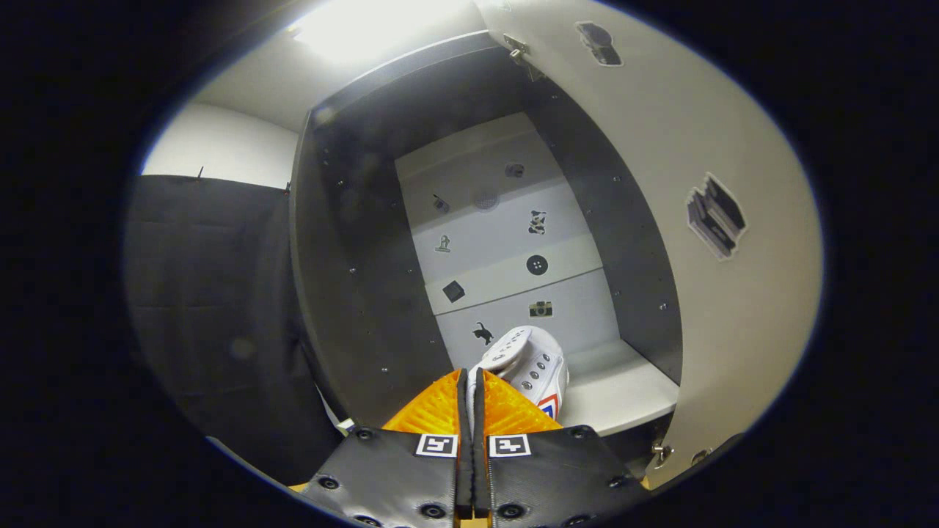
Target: Open the shoe cabinet door, grab the shoes and put them into the shoe cabinet, then close the shoe cabinet door.
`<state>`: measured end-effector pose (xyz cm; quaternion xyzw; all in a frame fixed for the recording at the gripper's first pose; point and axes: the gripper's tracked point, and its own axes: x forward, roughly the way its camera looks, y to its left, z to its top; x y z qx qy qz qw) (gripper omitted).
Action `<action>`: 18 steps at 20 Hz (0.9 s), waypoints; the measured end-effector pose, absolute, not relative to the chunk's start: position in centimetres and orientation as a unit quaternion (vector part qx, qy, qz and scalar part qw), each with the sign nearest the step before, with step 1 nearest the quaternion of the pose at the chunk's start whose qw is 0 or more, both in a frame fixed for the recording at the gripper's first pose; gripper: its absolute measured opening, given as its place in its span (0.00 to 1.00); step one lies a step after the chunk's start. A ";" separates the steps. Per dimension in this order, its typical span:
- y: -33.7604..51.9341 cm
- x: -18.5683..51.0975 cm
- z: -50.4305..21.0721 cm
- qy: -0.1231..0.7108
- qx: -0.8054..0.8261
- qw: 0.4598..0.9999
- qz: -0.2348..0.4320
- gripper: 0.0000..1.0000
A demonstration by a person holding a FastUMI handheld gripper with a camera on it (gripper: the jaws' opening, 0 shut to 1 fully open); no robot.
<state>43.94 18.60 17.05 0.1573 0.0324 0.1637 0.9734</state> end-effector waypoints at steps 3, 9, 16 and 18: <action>19.2 47.8 15.9 0.036 0.131 0.978 0.159 0.02; 20.7 52.9 11.9 0.063 0.112 0.978 0.161 0.02; 21.7 54.3 11.3 0.063 0.072 0.983 0.154 0.02; 21.7 53.6 12.5 0.051 0.059 0.986 0.145 0.15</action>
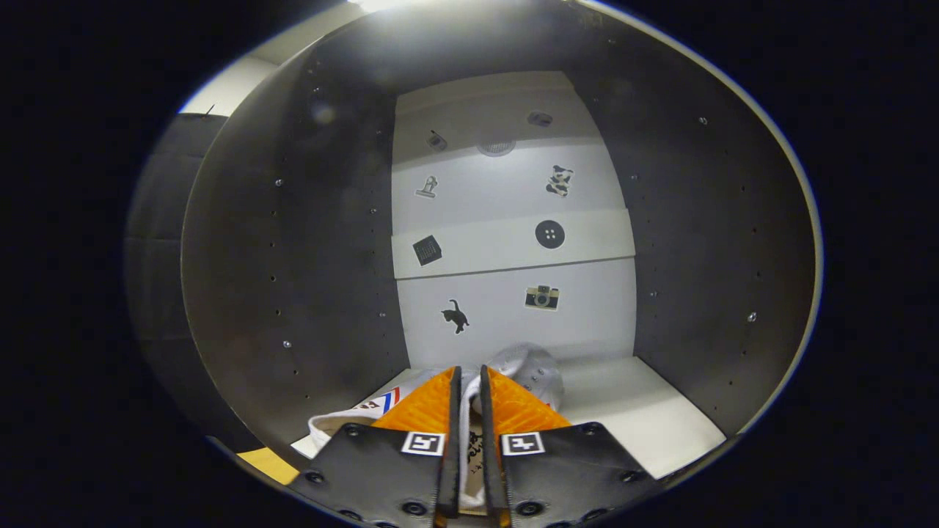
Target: Open the shoe cabinet door, grab the shoes and put them into the shoe cabinet, then close the shoe cabinet door.
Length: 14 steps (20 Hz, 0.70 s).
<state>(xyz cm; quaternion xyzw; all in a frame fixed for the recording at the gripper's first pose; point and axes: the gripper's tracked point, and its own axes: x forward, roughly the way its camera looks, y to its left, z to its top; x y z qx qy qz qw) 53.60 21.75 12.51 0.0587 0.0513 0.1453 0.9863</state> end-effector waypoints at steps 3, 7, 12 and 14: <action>22.0 50.9 14.1 0.048 0.033 0.988 0.144 0.54; 20.8 45.6 15.6 0.052 -0.001 0.991 0.120 0.99; 19.8 37.6 18.8 0.038 -0.032 0.991 0.127 0.99; 19.1 34.5 19.9 0.035 -0.029 0.991 0.125 0.99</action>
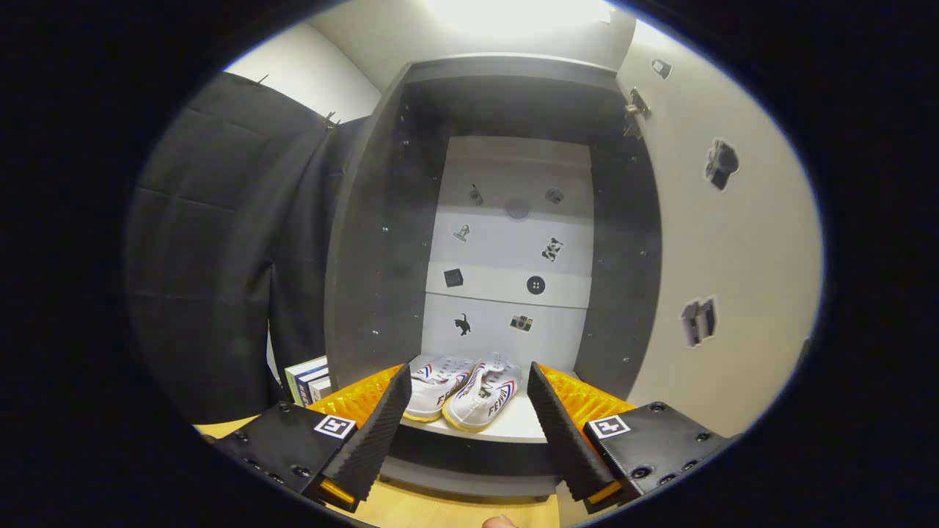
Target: Open the shoe cabinet door, grab the shoes and put them into the shoe cabinet, then close the shoe cabinet door.
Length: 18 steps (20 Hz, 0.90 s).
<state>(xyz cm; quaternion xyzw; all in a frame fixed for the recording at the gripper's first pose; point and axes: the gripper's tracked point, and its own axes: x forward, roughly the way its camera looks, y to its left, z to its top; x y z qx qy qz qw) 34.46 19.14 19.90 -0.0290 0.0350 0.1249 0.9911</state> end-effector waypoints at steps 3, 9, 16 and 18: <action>17.5 29.3 21.0 0.042 -0.005 0.992 0.122 0.99; 12.1 20.1 22.1 0.041 -0.019 0.995 0.091 0.99; 4.7 13.1 23.7 0.043 -0.011 0.996 0.079 0.99; 3.6 12.0 24.2 0.044 -0.001 0.994 0.101 0.99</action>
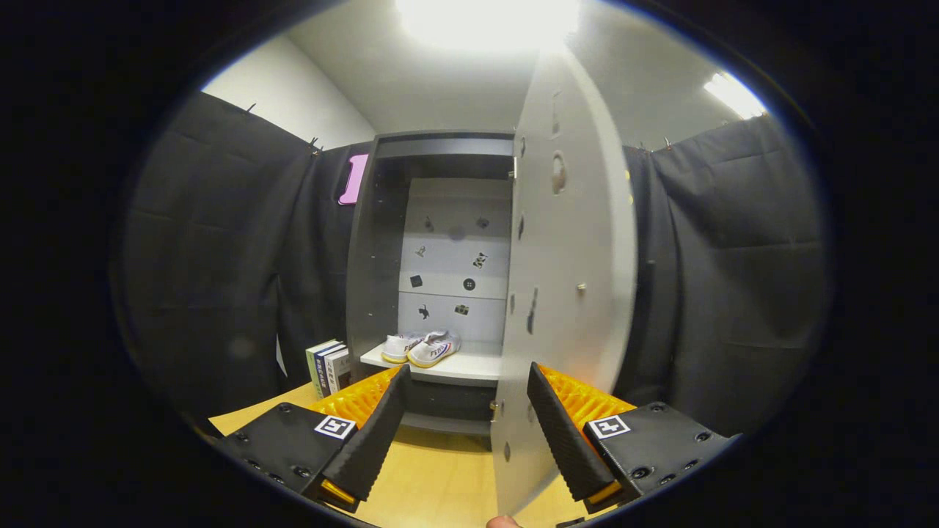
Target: Open the shoe cabinet door, grab the shoes and put them into the shoe cabinet, then close the shoe cabinet door.
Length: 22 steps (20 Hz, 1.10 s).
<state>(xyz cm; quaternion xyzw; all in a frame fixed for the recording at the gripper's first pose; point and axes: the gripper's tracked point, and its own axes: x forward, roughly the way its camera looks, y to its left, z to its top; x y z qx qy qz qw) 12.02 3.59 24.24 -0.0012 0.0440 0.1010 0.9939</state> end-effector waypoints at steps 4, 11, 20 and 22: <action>1.4 9.8 26.3 0.027 0.000 0.992 0.123 0.96; -5.2 9.2 28.1 0.002 -0.003 0.996 0.089 0.97; -13.2 15.7 24.0 0.043 0.048 0.998 -0.010 0.97; -12.8 17.1 22.0 0.068 0.051 0.996 -0.011 0.98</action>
